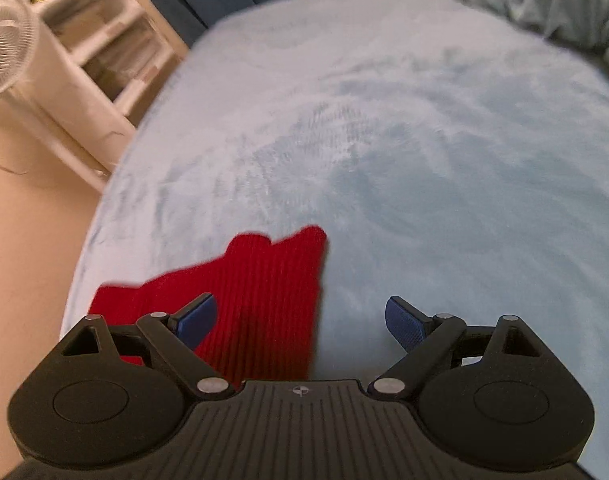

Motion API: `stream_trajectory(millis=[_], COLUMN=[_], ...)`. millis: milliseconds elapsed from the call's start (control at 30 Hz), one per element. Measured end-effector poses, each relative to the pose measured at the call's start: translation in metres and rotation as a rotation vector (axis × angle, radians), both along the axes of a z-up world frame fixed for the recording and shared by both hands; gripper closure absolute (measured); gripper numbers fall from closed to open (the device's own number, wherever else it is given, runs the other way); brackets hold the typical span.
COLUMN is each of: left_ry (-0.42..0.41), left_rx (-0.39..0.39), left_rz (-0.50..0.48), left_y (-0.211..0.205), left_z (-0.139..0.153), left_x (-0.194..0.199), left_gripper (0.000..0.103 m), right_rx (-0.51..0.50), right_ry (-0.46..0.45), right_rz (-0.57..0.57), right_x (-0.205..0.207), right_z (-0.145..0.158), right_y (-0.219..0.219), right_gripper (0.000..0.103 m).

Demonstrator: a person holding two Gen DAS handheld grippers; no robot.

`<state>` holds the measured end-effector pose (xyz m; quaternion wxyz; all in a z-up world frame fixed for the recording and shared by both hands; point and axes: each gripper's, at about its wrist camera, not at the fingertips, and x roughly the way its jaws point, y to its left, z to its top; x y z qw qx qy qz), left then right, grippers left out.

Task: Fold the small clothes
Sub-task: 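Grasp the bundle edge with the left gripper while the right gripper grasps the other edge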

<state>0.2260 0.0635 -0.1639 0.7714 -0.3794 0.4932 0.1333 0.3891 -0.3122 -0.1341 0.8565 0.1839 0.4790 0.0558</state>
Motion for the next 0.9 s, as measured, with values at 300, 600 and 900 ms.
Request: stream_trajectory(millis=[300,600,900], left_ry=[-0.002,-0.066,-0.084], left_rx=[-0.059,0.156,0.408], left_rz=[-0.006,-0.388,-0.771], left_y=[0.015,0.023,-0.058], left_z=[-0.026,0.016,0.022], left_x=[0.011,0.110,0.272], left_gripper=[0.031,0.059,0.038], right_rx=[-0.050,-0.152,0.266], right_ry=[0.168,0.149,0.146], right_rz=[0.090,0.102,-0.395], right_x=[0.092,0.039,-0.209], right_z=[-0.054,-0.040,-0.073], right_y=[0.055,0.019,-0.013], right_gripper=[0.046,0.087,0.088])
